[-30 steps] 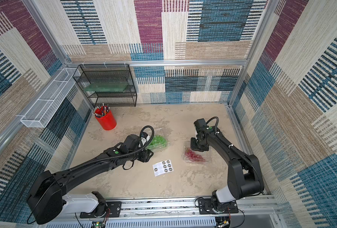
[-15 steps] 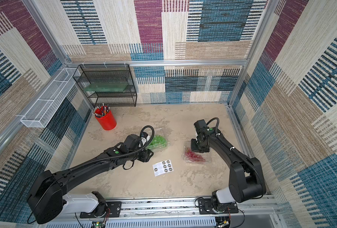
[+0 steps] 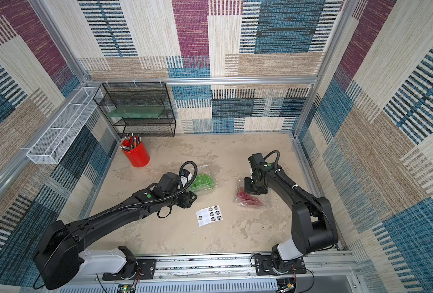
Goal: Label fruit boxes
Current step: Stick the label on the fruit box, then reset both arms
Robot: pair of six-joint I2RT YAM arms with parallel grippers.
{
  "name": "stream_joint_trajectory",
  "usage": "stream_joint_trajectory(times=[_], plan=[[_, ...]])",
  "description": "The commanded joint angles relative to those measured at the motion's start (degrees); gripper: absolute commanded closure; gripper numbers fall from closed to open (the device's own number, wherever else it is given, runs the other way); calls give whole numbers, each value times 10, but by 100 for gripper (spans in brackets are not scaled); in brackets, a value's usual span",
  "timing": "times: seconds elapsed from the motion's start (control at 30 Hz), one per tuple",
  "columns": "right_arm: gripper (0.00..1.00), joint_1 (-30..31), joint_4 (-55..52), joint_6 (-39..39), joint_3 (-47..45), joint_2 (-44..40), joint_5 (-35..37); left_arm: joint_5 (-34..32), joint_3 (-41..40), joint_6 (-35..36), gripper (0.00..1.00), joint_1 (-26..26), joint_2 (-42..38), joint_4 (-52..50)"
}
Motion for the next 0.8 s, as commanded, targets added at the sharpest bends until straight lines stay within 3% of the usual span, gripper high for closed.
stream_joint_trajectory(times=[0.0,0.1,0.2,0.33,0.37,0.4,0.43,0.5,0.6,0.7,0.77], plan=[[87,0,11,-8,15,3,3,-11,-2,0,38,0,-4,1],[84,2,-2,-7,32,-12,8,-23,-2,1,37,0,-9,1],[69,-2,9,-9,44,-50,30,-56,2,10,35,8,-21,-1],[30,-26,102,-24,14,-128,101,-112,-4,19,29,55,-57,11],[3,-38,143,-27,-7,-154,120,-130,-11,19,25,74,-70,23],[5,-54,183,-39,-33,-178,127,-153,-21,22,8,92,-84,36],[5,-70,230,-49,-58,-201,130,-178,-32,27,1,108,-96,55],[5,-115,350,-71,-134,-253,121,-260,-60,39,1,132,-124,98],[5,-180,527,-76,-260,-313,104,-332,-102,80,1,174,-150,169],[5,-236,690,-80,-368,-324,52,-370,-139,103,1,215,-163,212],[5,-254,740,-80,-398,-316,43,-376,-179,121,1,238,-170,258]])
